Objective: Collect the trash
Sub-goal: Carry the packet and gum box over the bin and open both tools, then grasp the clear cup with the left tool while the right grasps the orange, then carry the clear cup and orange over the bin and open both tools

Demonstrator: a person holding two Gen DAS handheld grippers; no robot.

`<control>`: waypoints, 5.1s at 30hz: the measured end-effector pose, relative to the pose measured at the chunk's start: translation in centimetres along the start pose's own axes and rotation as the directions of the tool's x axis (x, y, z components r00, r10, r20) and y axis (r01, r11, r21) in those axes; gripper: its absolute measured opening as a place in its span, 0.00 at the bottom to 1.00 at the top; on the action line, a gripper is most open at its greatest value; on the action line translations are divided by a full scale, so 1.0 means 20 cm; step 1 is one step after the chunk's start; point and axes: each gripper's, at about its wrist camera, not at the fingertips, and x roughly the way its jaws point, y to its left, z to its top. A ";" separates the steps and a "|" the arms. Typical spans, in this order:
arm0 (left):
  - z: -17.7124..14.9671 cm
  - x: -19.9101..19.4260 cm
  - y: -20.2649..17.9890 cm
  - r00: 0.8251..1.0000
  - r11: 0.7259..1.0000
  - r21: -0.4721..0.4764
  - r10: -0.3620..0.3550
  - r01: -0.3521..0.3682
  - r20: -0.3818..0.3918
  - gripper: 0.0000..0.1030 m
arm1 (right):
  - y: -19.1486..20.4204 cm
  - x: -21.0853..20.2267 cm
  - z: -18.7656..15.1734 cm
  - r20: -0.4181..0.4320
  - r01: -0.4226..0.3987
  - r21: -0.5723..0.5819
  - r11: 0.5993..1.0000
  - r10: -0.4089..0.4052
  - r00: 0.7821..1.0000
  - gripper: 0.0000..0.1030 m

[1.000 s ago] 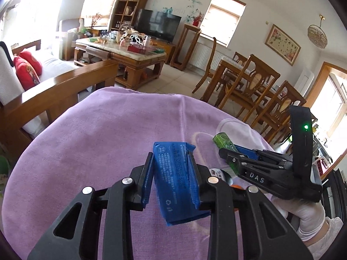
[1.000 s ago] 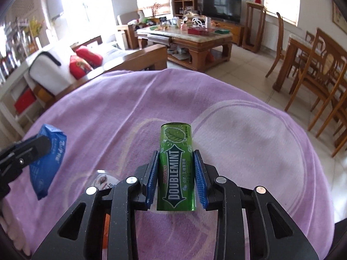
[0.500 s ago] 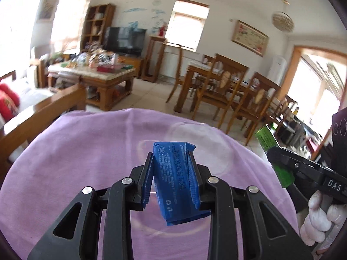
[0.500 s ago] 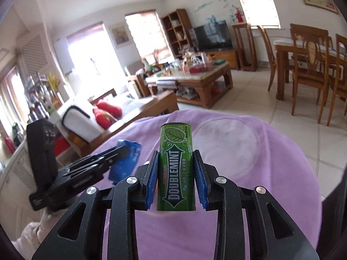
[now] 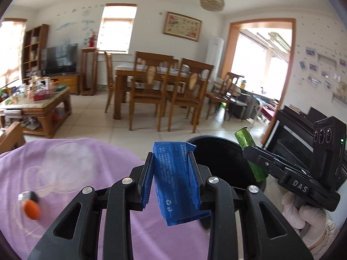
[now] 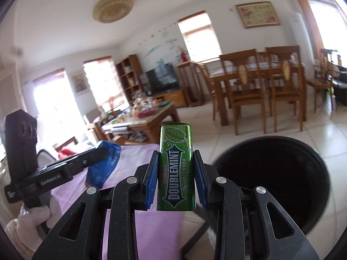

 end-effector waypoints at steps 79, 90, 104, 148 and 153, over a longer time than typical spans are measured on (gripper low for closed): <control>-0.12 0.06 -0.15 0.995 0.989 0.126 0.088 -0.082 -0.044 0.95 | -0.13 0.04 -0.07 0.026 0.079 0.119 0.990 -0.083 0.996 0.95; -0.16 -0.22 0.54 0.970 0.966 -0.093 0.237 -0.241 -0.052 0.95 | 0.58 0.38 -0.15 -0.115 -0.121 -0.107 0.987 0.109 0.987 0.95; -0.28 -0.11 1.22 0.899 0.886 -0.271 0.278 -0.376 -0.337 0.90 | 1.20 0.78 -0.38 -0.384 -0.287 -0.302 0.909 0.159 0.910 0.85; -0.34 -0.06 1.23 0.894 0.902 -0.214 0.291 -0.376 -0.341 0.63 | 1.34 1.08 -0.49 -0.606 -0.368 -0.265 0.891 0.143 0.782 0.36; -0.33 -0.04 1.22 0.879 0.892 -0.198 0.322 -0.406 -0.353 0.64 | 1.28 0.97 -0.49 -0.590 -0.381 -0.248 0.891 0.173 0.789 0.36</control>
